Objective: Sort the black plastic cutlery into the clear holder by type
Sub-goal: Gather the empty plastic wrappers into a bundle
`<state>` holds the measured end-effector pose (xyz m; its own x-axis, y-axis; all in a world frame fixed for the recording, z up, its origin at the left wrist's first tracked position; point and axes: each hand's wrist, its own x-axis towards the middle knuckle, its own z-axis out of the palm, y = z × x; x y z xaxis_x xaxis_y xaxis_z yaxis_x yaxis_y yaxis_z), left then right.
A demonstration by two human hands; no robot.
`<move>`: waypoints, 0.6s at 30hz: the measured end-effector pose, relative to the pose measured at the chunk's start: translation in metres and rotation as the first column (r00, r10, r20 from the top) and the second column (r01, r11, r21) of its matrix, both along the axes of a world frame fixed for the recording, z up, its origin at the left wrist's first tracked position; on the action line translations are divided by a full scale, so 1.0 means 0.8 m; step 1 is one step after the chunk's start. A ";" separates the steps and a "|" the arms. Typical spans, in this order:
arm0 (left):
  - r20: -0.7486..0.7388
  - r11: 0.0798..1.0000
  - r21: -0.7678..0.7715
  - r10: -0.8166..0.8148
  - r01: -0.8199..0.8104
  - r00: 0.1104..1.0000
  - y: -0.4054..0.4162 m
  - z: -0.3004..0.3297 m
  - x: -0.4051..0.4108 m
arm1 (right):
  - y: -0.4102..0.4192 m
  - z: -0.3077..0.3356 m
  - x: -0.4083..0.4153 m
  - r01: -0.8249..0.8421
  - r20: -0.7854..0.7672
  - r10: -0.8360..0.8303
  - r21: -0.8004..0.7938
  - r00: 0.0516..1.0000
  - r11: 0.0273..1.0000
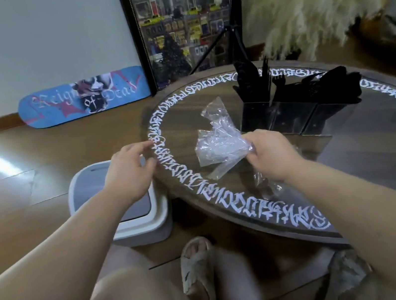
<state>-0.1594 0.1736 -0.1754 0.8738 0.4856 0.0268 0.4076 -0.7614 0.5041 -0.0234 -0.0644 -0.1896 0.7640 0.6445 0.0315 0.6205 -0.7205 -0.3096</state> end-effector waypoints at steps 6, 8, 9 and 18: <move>0.039 0.969 0.024 -0.246 0.245 0.969 -0.052 -0.011 0.023 | -0.012 -0.007 -0.013 0.064 -0.020 -0.067 -0.120 0.998 0.991; 0.061 0.948 0.024 -0.319 0.318 0.946 -0.078 -0.011 0.042 | -0.018 -0.013 -0.018 0.062 -0.044 -0.068 -0.126 0.997 0.990; 0.072 0.935 0.032 -0.353 0.352 0.933 -0.090 -0.013 0.052 | -0.021 -0.016 -0.017 0.066 -0.045 -0.073 -0.136 0.996 0.989; -0.463 0.799 0.156 -0.460 0.581 0.758 -0.129 -0.056 0.108 | -0.041 -0.050 0.009 -0.006 -0.139 -0.017 -0.162 0.990 0.987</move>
<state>-0.0731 0.0707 -0.2201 0.9519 -0.0244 -0.3056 0.0172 -0.9910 0.1327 -0.0164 -0.0974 -0.2299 0.7571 0.6280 -0.1801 0.5753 -0.7715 -0.2718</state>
